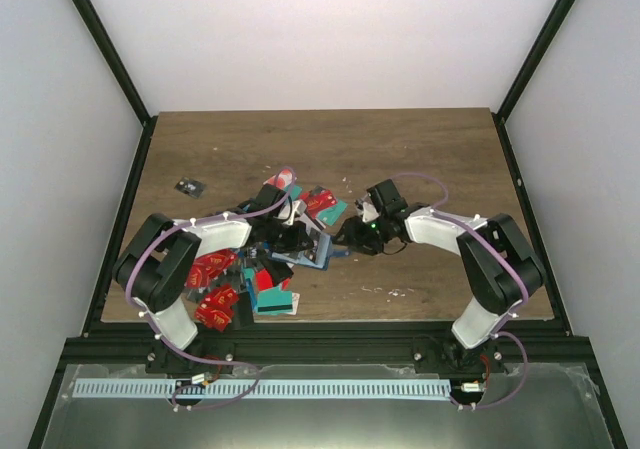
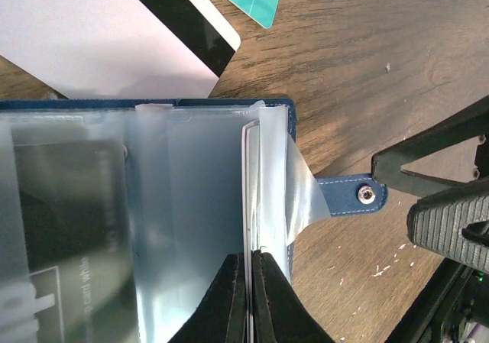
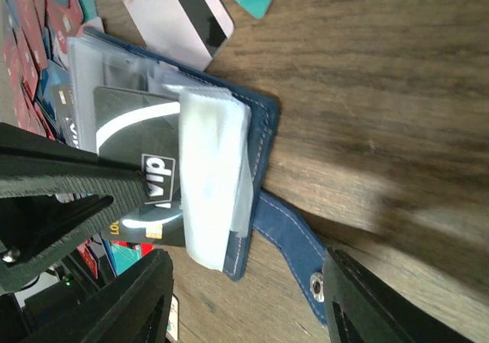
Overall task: Put the credit cards into the card holder
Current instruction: Insert the credit card into the card holder.
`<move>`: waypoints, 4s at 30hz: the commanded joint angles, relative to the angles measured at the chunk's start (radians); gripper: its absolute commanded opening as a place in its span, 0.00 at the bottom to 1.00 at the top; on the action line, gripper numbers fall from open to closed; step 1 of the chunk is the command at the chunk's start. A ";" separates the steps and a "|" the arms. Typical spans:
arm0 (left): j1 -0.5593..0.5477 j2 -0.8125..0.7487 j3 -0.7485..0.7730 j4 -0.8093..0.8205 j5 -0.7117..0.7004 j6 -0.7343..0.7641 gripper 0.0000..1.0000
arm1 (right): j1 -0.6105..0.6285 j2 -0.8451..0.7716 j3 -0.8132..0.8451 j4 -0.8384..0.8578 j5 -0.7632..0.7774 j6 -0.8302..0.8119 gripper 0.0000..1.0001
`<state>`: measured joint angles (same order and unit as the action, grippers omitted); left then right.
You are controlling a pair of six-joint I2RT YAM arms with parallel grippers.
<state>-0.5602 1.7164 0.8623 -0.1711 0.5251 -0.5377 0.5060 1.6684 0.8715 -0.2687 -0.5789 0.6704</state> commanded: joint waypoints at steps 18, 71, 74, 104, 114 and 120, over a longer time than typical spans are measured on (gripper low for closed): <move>0.009 0.038 0.006 -0.085 -0.042 0.030 0.04 | 0.006 -0.058 -0.096 -0.062 0.059 0.031 0.58; 0.103 0.016 0.010 -0.126 -0.034 0.096 0.04 | -0.013 0.110 -0.100 0.041 0.001 0.003 0.01; 0.103 0.029 -0.010 -0.074 -0.012 0.073 0.04 | -0.014 0.120 -0.094 0.048 -0.013 0.004 0.01; 0.016 0.151 -0.102 0.150 0.158 -0.071 0.04 | -0.014 0.116 -0.139 0.099 -0.059 0.018 0.01; 0.016 0.132 -0.048 -0.001 0.103 -0.002 0.27 | -0.014 0.095 -0.145 0.084 -0.050 0.004 0.01; 0.016 0.060 -0.013 -0.130 0.096 0.024 0.44 | -0.018 0.075 -0.147 0.057 -0.033 -0.022 0.01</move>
<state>-0.5377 1.7947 0.8528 -0.0788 0.6819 -0.5529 0.4862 1.7416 0.7540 -0.1188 -0.6945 0.6807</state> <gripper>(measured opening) 0.399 0.030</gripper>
